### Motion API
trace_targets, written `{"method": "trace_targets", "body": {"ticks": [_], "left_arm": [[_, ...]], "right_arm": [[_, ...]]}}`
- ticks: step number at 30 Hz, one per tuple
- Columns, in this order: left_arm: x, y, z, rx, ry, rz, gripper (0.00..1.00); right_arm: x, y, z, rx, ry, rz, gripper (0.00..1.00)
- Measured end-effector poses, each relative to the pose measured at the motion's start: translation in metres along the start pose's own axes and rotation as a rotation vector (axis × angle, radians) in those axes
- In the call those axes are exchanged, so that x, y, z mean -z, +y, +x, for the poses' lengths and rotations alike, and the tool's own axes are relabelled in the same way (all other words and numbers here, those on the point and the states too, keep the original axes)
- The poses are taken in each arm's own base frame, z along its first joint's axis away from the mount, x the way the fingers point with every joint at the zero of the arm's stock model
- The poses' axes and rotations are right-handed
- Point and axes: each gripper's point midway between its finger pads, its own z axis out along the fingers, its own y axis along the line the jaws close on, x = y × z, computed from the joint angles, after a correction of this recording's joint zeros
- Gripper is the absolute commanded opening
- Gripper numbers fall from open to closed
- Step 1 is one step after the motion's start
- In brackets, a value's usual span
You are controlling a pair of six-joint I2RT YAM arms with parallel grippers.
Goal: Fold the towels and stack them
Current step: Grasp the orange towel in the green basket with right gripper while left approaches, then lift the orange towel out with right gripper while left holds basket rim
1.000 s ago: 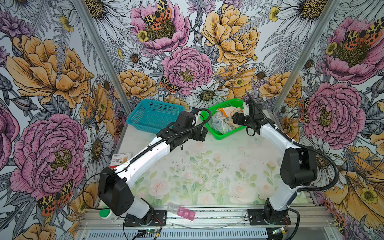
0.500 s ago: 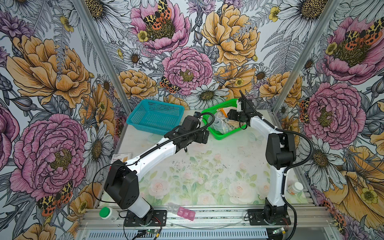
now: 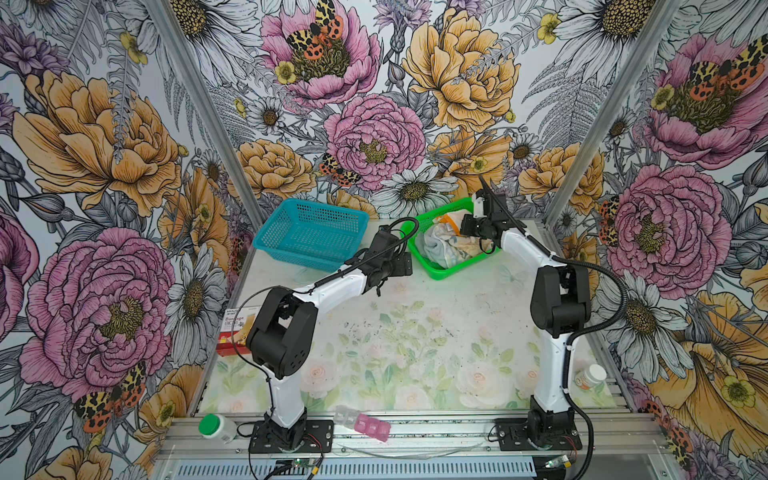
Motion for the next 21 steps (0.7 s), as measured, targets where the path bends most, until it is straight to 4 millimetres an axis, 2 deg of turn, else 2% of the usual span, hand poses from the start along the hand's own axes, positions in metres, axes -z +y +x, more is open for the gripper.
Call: {"method": "trace_targets", "body": {"ticks": [2,5,9,12,16,19,21], "left_arm": [[-0.015,0.001,0.0,0.036,0.01,0.0,0.88],[-0.027,-0.004,0.0,0.077,0.01,0.016,0.85],[-0.03,-0.014,-0.007,0.132,-0.007,0.055,0.82],[-0.033,-0.023,-0.017,0.168,-0.027,0.087,0.79],[-0.04,-0.032,-0.023,0.203,-0.041,0.115,0.73],[-0.051,-0.034,-0.02,0.224,-0.03,0.117,0.69],[-0.058,-0.037,-0.015,0.229,-0.018,0.119,0.68]], "right_arm": [[0.023,0.01,-0.017,0.037,-0.043,-0.011,0.0],[0.075,0.035,-0.055,0.1,-0.153,-0.042,0.0],[0.165,0.075,-0.104,0.176,-0.333,-0.099,0.0],[0.233,0.106,-0.125,0.222,-0.455,-0.153,0.0],[0.313,0.139,-0.124,0.251,-0.573,-0.236,0.0],[0.355,0.155,-0.106,0.243,-0.61,-0.306,0.0],[0.374,0.16,-0.091,0.231,-0.615,-0.347,0.0]]}}
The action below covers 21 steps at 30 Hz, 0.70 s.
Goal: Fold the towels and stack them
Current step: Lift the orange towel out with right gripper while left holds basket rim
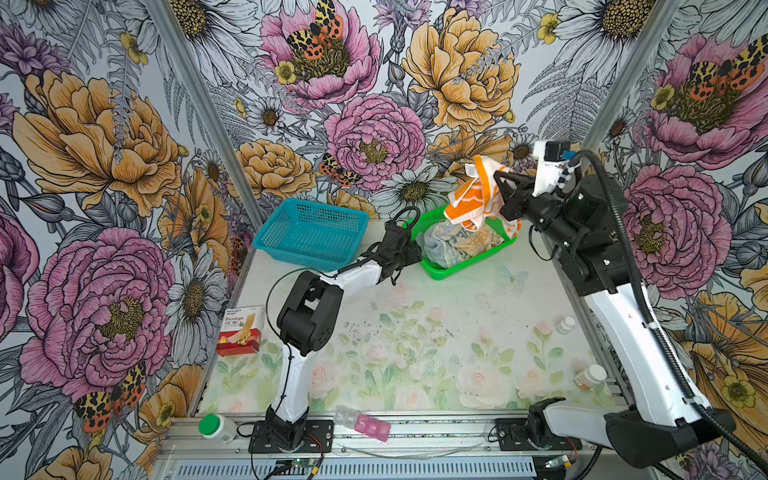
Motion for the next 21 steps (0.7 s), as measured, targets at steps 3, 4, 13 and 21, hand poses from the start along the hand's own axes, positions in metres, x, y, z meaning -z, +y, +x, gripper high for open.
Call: {"method": "trace_targets", "body": {"ticks": [3,4,13,21], "left_arm": [[-0.009,-0.004,0.01,-0.008,0.019,0.013,0.72],[-0.011,-0.007,0.013,-0.016,0.023,0.018,0.73],[-0.018,-0.029,0.017,-0.046,0.018,0.058,0.45],[-0.024,-0.025,0.017,-0.014,0.027,0.071,0.25]], "right_arm": [[0.028,0.012,0.013,-0.042,0.006,-0.035,0.0],[0.036,0.015,0.02,-0.056,0.015,-0.042,0.0],[0.085,0.019,0.097,-0.174,0.139,-0.035,0.0],[0.095,0.02,0.111,-0.205,0.176,-0.028,0.0]]}}
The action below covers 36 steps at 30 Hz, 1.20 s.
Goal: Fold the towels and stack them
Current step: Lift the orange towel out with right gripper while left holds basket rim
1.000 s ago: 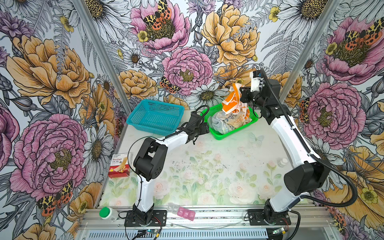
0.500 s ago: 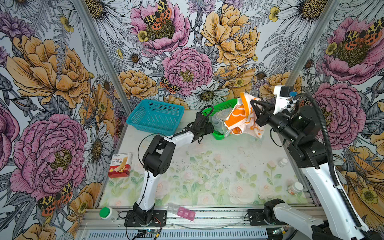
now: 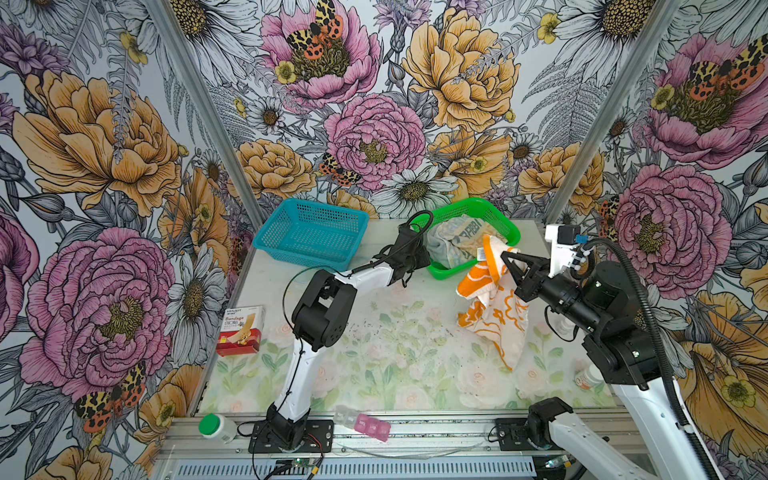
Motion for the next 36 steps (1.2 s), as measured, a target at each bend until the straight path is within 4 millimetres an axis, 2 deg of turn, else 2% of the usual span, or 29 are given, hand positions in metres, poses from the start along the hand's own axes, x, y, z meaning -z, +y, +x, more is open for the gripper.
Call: {"method": "trace_targets", "body": {"ticks": [4,12,18,24,30,36], "left_arm": [[0.001,-0.002,-0.006,0.005,0.002,0.023,0.16],[0.003,-0.004,0.001,-0.003,0.088,0.03,0.16],[-0.01,-0.011,0.006,0.082,0.131,0.052,0.14],[-0.021,-0.033,0.016,0.177,0.111,0.09,0.12],[-0.055,-0.07,0.015,0.209,0.081,0.171,0.15],[-0.075,-0.088,0.013,0.25,0.054,0.229,0.14]], "right_arm": [[0.0,0.002,0.001,-0.003,0.005,-0.009,0.0],[-0.004,0.0,0.005,-0.012,0.026,-0.009,0.0],[-0.004,0.0,0.005,-0.012,0.026,-0.009,0.0],[-0.004,0.0,0.006,-0.013,0.027,-0.009,0.0],[-0.004,0.0,0.006,-0.013,0.029,-0.01,0.0],[-0.007,-0.001,0.014,-0.021,0.05,-0.019,0.0]]}}
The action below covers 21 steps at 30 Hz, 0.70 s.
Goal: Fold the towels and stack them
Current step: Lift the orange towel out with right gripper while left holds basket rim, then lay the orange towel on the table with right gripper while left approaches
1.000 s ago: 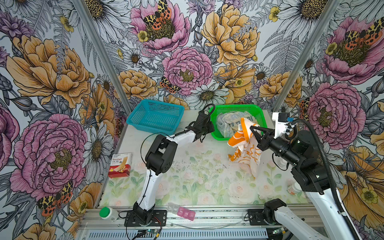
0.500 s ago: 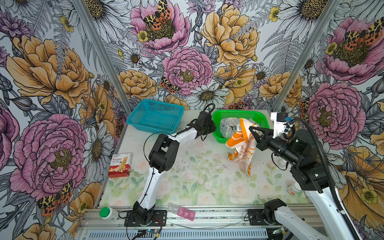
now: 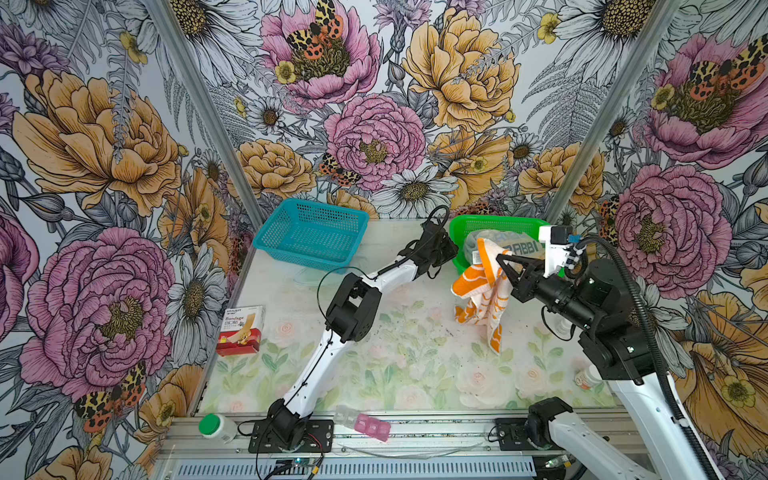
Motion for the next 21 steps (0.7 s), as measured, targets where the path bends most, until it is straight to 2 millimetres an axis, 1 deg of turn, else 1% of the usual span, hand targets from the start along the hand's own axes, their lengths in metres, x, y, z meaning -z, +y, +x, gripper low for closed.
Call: {"method": "trace_targets", "body": {"ticks": [6,13,17,21], "left_arm": [[-0.01,-0.007,0.001,0.056,-0.033,0.041,0.14],[-0.033,-0.022,0.005,0.108,-0.062,0.128,0.23],[-0.036,-0.027,0.011,0.139,-0.059,0.158,0.33],[-0.036,-0.031,0.013,0.151,-0.045,0.19,0.51]], "right_arm": [[-0.004,-0.005,0.01,-0.011,0.025,0.007,0.0],[-0.004,-0.005,0.011,-0.011,0.027,0.004,0.0],[-0.004,-0.004,0.012,-0.012,0.029,0.001,0.0],[-0.005,-0.006,0.015,-0.015,0.036,0.004,0.0]]}}
